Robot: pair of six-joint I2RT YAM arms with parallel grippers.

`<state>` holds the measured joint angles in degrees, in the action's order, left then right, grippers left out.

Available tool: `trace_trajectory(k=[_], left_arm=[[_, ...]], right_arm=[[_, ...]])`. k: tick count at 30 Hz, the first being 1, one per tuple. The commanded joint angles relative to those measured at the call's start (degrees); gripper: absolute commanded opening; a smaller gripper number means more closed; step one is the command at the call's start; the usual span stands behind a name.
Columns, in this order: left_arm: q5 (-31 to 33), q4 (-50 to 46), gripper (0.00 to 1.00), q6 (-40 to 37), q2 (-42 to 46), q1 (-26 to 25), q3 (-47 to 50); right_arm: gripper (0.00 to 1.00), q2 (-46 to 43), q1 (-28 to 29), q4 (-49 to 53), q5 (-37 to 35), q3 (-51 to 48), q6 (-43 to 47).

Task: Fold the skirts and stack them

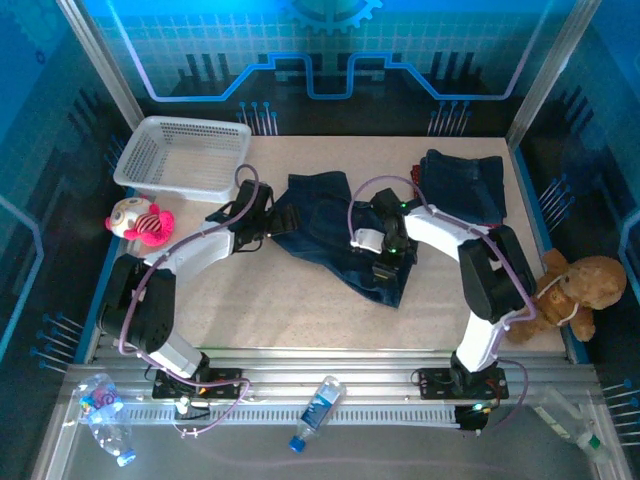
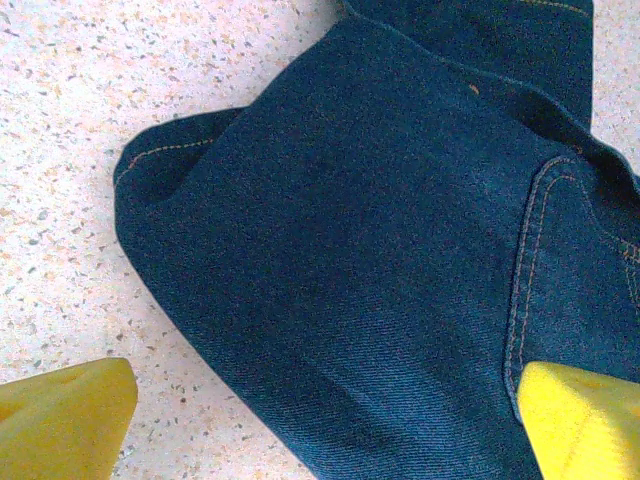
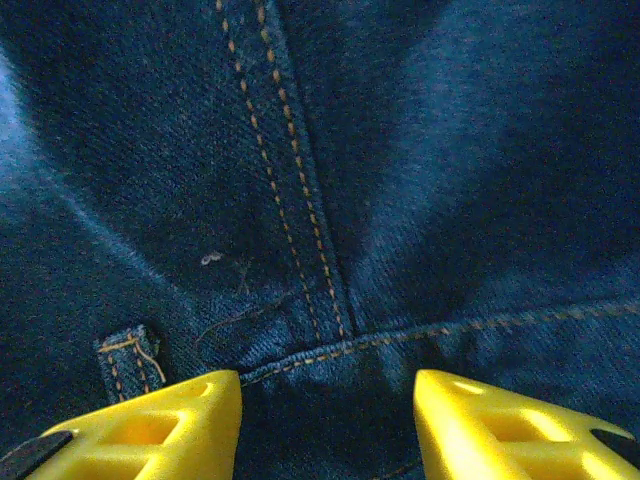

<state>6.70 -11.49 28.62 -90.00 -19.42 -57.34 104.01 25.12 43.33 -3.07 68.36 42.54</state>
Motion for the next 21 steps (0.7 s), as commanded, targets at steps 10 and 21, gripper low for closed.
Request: trace_trajectory(k=[10, 21], left_arm=[[1.51, 0.8, 0.99, -0.43, 4.16, 2.25, 2.71], [-6.87, 7.24, 0.99, -12.79, 10.1, 3.16, 6.04]], right_arm=[[0.0, -4.58, 0.77, -3.25, -6.13, 1.63, 2.48], [0.0, -25.34, -2.94, -8.37, -4.64, 0.99, -1.78]])
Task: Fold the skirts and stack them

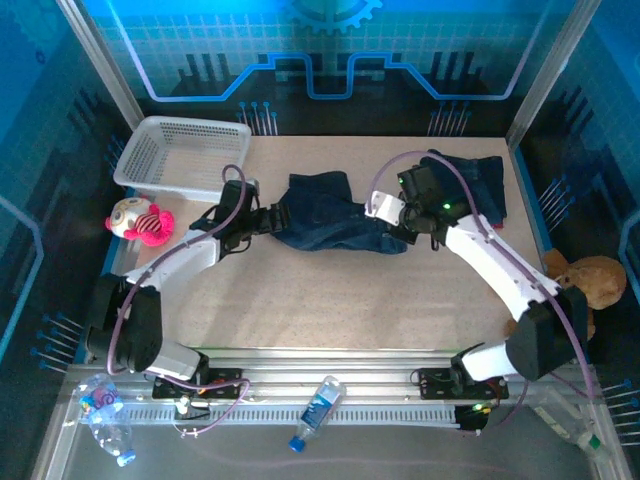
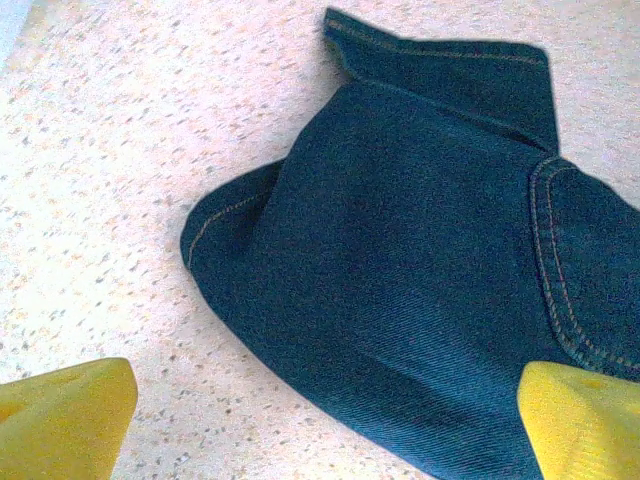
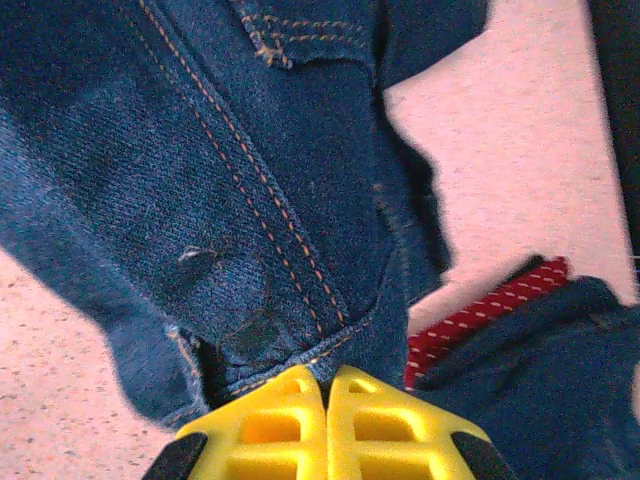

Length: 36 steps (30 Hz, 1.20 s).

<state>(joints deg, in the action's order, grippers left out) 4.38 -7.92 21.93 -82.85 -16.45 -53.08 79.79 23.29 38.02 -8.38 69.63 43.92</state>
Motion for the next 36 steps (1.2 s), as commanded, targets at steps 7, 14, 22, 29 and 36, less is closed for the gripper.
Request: trace_trajectory(k=[7, 14, 22, 29, 36], left_arm=[[-15.74, 10.07, 0.99, -16.14, 9.8, 0.02, 8.62], [-14.28, 21.87, 0.99, -22.72, 15.74, -3.09, 18.0], [-6.44, 26.66, 0.99, -18.39, 12.54, -4.03, 16.83], [-2.53, 25.64, 0.99, -11.13, 9.66, -3.75, 13.62], [0.36, 22.02, 0.99, -7.74, 8.5, -3.44, 11.21]], right_arm=[[0.0, -6.24, -5.18, -5.77, 9.18, 4.04, -11.17], [0.0, -0.83, -8.32, 15.59, 13.57, 3.22, 1.66], [1.0, -15.18, -16.17, -13.63, 18.52, -12.25, -33.52], [1.0, -12.73, -29.24, -8.57, 25.06, -19.62, -69.38], [0.77, -0.65, -29.19, 5.63, 37.15, -16.24, -57.98]])
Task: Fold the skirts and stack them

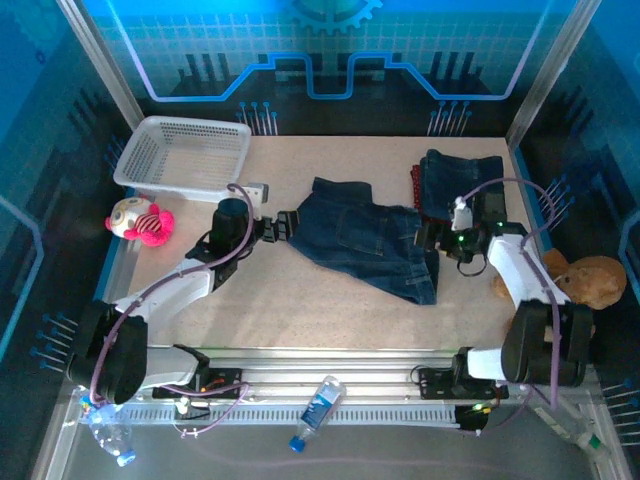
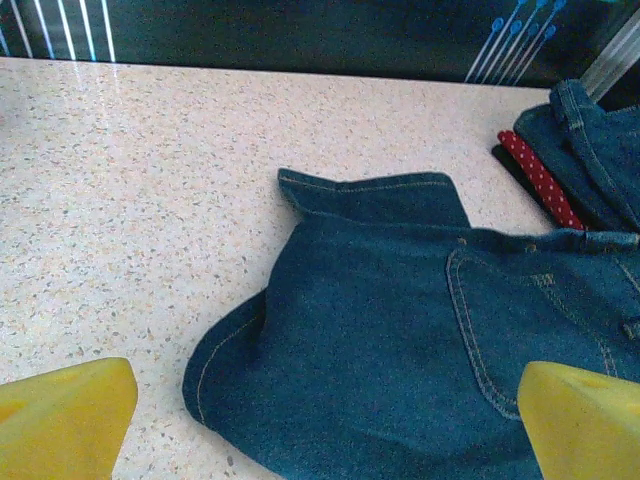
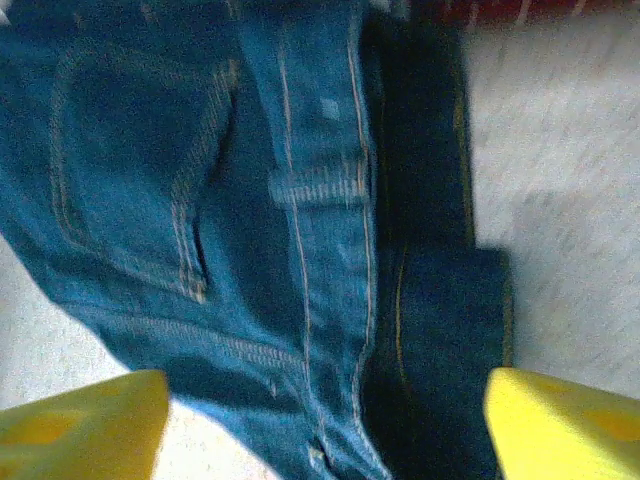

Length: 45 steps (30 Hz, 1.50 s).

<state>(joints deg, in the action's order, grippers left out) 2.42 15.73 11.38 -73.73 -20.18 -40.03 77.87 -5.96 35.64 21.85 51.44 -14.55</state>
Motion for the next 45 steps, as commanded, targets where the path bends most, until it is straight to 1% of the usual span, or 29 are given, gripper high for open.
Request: trace_trajectory(k=[1, 5, 8, 9, 10, 12, 16, 20, 24, 26, 29, 33, 35, 36, 38, 41, 43, 45], left_arm=[[2.5, -1.86, 0.99, 3.12, -0.62, 0.32, -1.97], [2.95, -2.6, 0.99, 3.87, -0.84, 0.41, -1.87], [2.78, -3.22, 0.99, 4.3, -1.15, 0.41, -2.1], [2.77, -3.71, 0.99, 4.5, -1.23, 0.41, -2.16], [2.79, -4.09, 0.99, 4.68, -1.19, 0.41, -2.28], [2.77, -4.4, 0.99, 4.88, -1.24, 0.5, -2.14], [2.77, -4.44, 0.99, 4.97, -1.38, 0.58, -1.85], [2.53, -4.19, 0.99, 5.04, -1.94, 0.67, -2.02], [2.25, -3.51, 0.99, 5.36, -2.2, 0.76, -1.77], [2.17, -2.85, 0.99, 5.65, -2.24, 0.84, -1.46], [1.68, -2.72, 0.99, 5.67, -2.2, 1.22, -1.45], [1.07, -2.71, 0.99, 5.87, -2.15, 1.55, -1.63], [0.79, -2.5, 0.99, 6.07, -2.15, 1.77, -1.71], [0.7, -2.51, 0.99, 6.2, -2.11, 1.86, -1.78], [0.26, -2.75, 0.99, 6.0, -1.86, 1.98, -2.01], [-1.11, -3.5, 0.99, 3.98, -1.09, 2.16, -2.41], [-2.24, -3.82, 0.99, 2.23, -0.47, 2.41, -2.37], [-3.75, -4.09, 0.99, 0.86, 0.05, 2.6, -2.28]], right_arm=[[0.75, 1.97, 0.65, 8.22, 6.93, 1.51, 1.04], [0.7, 4.44, 3.01, 6.65, 3.49, 0.61, 1.68], [0.62, 7.75, 4.91, 5.0, 2.9, 1.06, 2.65], [0.57, 8.67, 5.4, 4.89, 2.08, 1.33, 2.79], [0.55, 9.46, 5.96, 4.84, 0.85, 1.46, 2.93], [0.53, 10.35, 6.36, 4.31, -1.47, 1.4, 2.77], [0.51, 11.58, 6.48, 3.35, -0.42, 1.29, 4.11], [0.43, 11.8, 6.57, 1.0, 1.93, 0.53, 5.14], [0.43, 12.34, 6.7, -1.92, 2.41, 0.15, 4.5], [0.36, 12.51, 6.82, -2.09, 3.15, 0.4, 4.6], [0.25, 9.86, 6.84, -1.17, 4.22, 0.33, 5.02], [0.14, 4.27, 6.84, 2.03, 5.71, 0.16, 6.33], [0.02, 2.83, 6.84, 2.8, 7.6, -0.03, 6.67], [0.0, 2.12, 6.86, 3.07, 8.39, 0.1, 6.5], [0.0, 0.03, 6.75, 2.89, 10.72, 1.23, 5.65], [0.0, -4.17, 6.83, 1.19, 14.37, 5.35, 1.93], [0.0, -6.07, 6.73, 1.05, 17.78, 10.52, -0.08], [0.0, -6.49, 6.83, 2.02, 18.72, 16.47, -2.46]])
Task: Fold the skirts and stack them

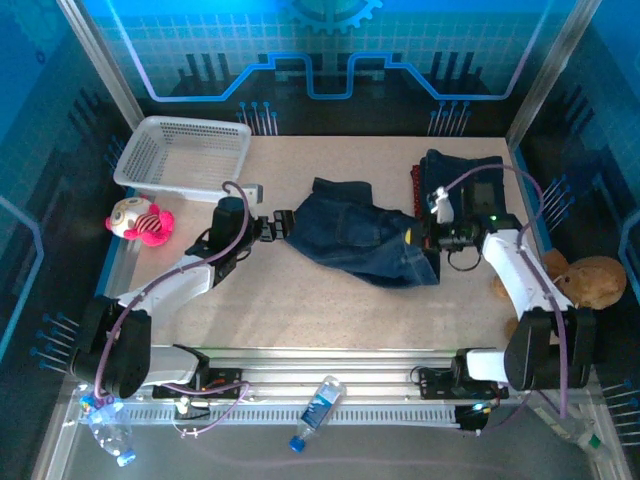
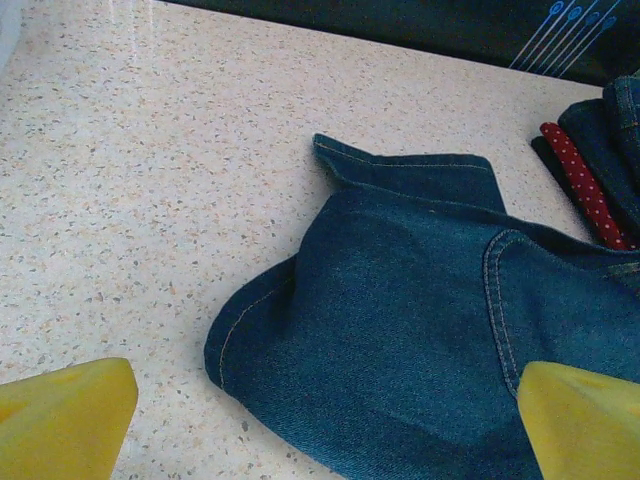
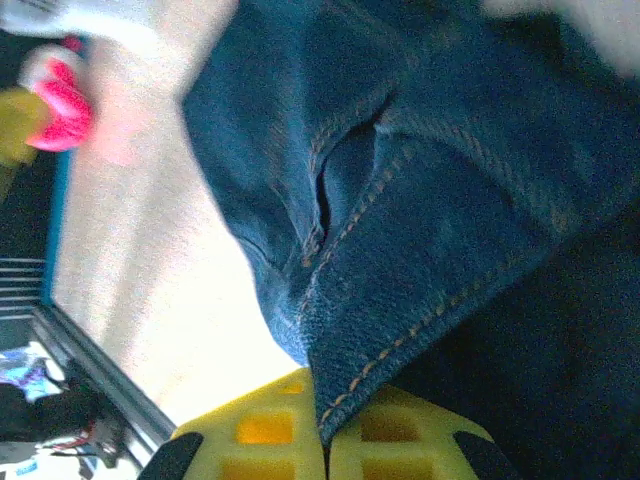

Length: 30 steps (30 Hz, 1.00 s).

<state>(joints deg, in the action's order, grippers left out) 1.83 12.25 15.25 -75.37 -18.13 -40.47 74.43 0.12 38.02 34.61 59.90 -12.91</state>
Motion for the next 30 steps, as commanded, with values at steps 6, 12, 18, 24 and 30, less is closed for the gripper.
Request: trace_trajectory(k=[6, 12, 18, 24, 30], left_arm=[[-11.5, -0.09, 0.99, -4.39, 1.63, 0.65, -1.51], [-21.91, 0.44, 0.99, -6.56, 2.86, 0.64, -0.77], [-30.86, -2.88, 0.99, -9.02, 0.17, 0.71, -3.33], [-32.76, -1.69, 0.98, -6.17, -6.4, -2.71, -6.13], [-27.35, -0.92, 0.92, -9.61, -16.28, -14.1, -11.74]], right_arm=[[0.0, -1.52, 0.97, -1.21, 7.05, 24.65, -11.54], [0.0, 0.87, -0.58, -1.96, 9.49, 36.5, -15.63], [0.0, 8.01, -8.39, 6.45, 4.43, 35.88, -11.69], [0.0, 17.02, -11.72, 12.06, -3.73, 33.0, -6.17], [0.0, 15.05, -11.96, 10.55, -5.75, 28.64, -5.87]])
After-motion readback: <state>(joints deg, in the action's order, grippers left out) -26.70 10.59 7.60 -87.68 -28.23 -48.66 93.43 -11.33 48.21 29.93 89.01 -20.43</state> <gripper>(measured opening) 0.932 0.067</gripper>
